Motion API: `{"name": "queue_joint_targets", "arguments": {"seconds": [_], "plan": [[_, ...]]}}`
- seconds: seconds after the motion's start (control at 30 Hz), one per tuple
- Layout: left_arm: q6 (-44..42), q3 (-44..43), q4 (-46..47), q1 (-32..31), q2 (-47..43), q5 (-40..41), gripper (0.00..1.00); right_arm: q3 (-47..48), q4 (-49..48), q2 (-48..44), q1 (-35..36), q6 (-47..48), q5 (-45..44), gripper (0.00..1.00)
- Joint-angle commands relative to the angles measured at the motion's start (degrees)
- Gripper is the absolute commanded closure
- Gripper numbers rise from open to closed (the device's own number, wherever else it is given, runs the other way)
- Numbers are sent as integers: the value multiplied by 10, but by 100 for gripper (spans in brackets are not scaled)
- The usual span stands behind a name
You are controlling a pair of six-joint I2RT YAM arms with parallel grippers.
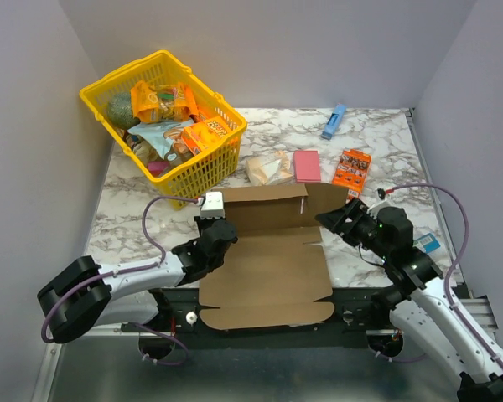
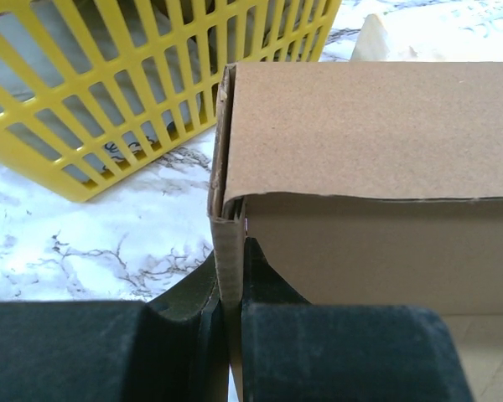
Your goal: Fold the paper box
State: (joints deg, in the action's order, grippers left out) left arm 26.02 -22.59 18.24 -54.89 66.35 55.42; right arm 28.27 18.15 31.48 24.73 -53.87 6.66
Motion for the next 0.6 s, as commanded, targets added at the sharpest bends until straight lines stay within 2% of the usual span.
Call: {"name": "queue_joint_targets", "arguments": {"seconds": [0.0,0.17,0.33,0.57], "plan": [[49,1,-44,8,-25,-12,100,-46,51,27,-2,30,-31,18],[60,9,-51,11,-40,-19,100,-52,0,103,-2,69,-37,14],[61,21,-44,11,-58,-18,100,-59,-73,168,-1,87,-36,15],[61,25,-47,12,-73,-12,100,-96,-176,260,5,71,-59,27]]}}
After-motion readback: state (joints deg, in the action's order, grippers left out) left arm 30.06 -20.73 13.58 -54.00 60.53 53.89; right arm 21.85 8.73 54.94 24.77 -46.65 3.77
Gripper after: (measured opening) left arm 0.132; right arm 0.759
